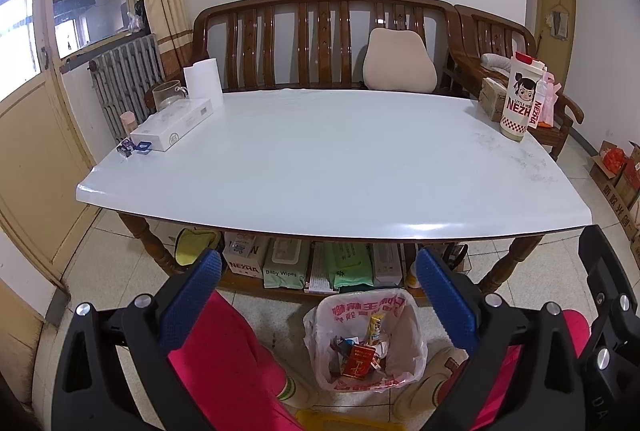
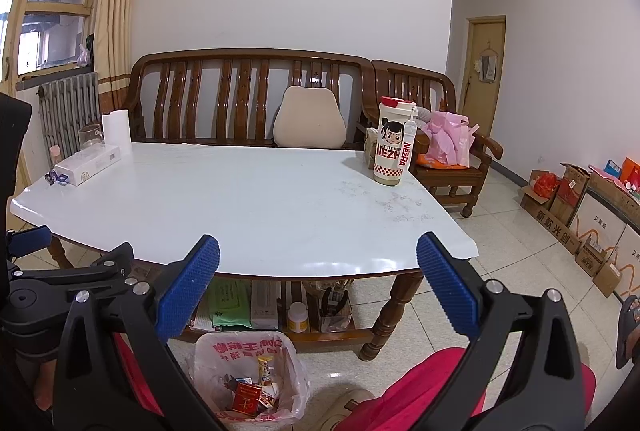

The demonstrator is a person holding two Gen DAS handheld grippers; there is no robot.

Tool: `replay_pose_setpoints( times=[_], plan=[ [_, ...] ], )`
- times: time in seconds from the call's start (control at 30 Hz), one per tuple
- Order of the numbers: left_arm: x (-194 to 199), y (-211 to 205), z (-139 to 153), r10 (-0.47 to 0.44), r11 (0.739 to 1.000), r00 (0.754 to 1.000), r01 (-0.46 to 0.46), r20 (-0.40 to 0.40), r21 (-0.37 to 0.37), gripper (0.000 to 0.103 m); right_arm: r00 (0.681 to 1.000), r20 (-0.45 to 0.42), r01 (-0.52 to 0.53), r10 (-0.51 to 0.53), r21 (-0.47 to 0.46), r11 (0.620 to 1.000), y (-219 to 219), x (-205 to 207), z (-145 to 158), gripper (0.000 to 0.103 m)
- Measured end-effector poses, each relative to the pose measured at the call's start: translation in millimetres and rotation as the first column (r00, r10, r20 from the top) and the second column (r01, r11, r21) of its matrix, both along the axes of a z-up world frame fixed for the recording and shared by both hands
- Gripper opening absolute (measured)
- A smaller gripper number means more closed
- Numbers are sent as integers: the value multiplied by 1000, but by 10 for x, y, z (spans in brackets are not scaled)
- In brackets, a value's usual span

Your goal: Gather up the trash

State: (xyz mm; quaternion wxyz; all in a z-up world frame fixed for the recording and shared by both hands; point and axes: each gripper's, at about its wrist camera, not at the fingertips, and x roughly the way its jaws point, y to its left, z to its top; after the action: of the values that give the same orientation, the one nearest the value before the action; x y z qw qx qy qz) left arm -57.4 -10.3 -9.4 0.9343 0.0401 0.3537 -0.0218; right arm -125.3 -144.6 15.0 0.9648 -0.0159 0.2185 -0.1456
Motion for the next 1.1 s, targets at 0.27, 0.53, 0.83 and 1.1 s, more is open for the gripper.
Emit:
replay_pose_setpoints(
  times=[0.27, 0.53, 0.83, 1.1],
  plan=[
    [3, -3, -2, 0, 1000, 1000, 0, -1, 0, 95, 1000, 1, 0, 0, -1, 1000, -1, 3, 2, 97],
    [19, -16, -7, -4, 1000, 1000, 4, -3, 10, 95, 1000, -8, -1, 1, -1, 1000, -28, 12, -11, 97],
    [16, -28, 2, -1, 1000, 1000, 1, 10, 28, 95, 1000, -10, -2, 2, -7, 1000, -43, 25, -5, 97],
    [50, -17, -4, -8, 1000, 1000, 8, -18, 16, 95, 1000, -10, -6, 6, -6, 1000, -48, 29, -6, 97]
  ],
)
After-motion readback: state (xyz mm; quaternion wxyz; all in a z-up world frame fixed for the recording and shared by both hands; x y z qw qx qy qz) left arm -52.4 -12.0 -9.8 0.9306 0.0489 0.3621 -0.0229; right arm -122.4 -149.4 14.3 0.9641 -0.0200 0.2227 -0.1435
